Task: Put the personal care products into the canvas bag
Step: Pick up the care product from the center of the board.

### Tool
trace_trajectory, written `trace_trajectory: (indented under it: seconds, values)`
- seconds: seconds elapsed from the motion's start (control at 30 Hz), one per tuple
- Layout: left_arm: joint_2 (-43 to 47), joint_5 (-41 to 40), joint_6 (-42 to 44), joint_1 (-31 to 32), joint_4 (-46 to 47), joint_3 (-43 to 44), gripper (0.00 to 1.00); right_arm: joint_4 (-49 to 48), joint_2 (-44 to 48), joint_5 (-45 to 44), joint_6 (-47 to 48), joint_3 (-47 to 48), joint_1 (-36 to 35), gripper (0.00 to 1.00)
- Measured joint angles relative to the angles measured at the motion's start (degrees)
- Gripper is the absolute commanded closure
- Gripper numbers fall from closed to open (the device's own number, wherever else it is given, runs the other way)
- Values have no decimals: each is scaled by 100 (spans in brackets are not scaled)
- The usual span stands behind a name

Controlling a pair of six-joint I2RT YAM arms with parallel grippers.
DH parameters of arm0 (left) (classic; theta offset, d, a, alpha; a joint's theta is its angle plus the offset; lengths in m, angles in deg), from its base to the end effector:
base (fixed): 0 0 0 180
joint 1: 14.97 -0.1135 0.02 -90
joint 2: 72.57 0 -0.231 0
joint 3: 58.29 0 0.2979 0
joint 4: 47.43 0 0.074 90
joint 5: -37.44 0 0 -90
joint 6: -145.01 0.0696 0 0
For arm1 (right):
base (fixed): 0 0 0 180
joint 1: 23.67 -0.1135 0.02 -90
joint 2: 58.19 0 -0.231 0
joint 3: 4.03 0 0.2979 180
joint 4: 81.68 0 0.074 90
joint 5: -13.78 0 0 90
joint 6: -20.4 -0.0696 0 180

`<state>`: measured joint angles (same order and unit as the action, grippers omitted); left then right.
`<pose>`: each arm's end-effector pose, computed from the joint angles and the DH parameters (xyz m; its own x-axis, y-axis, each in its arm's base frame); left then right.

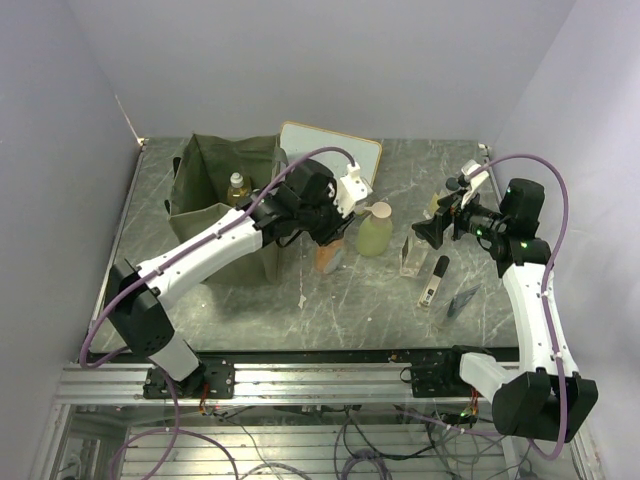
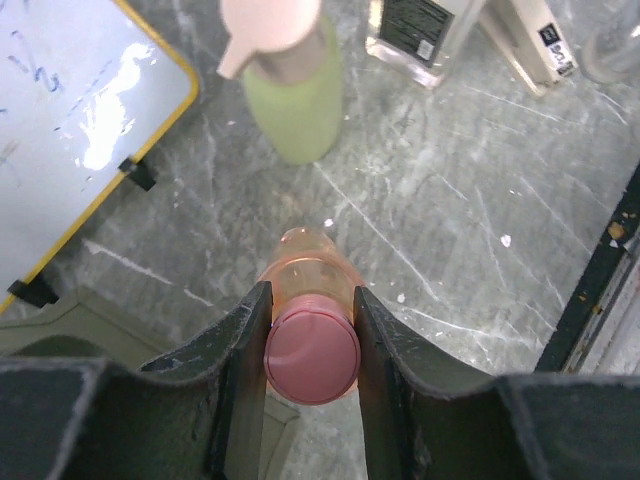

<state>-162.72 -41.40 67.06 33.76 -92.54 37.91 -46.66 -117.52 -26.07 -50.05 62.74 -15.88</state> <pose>0.2717 -0.3301 0.2862 -0.2318 0.5747 -0.7848 0.9049 0.4235 0.0428 0.3071 0.0119 0.2959 -0.2357 -0.1842 -0.9542 -0.7070 0.7062 0.0384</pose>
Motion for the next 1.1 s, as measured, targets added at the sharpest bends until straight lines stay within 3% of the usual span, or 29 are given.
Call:
trace_trajectory:
  seconds: [0.2, 0.57, 0.93, 1.1]
  values:
    - [15, -197, -138, -136, -243, 247, 93, 0, -35, -11, 0, -20, 2, 0]
    - [339, -339, 13, -304, -977, 1648, 93, 0, -105, -52, 46, -33, 2, 0]
    - [396, -345, -50, -1029, -2011, 4317, 93, 2, -153, -72, 70, -33, 2, 0]
    - [446, -498, -190, -1368, -2055, 5023, 93, 2, -153, -81, 81, -33, 2, 0]
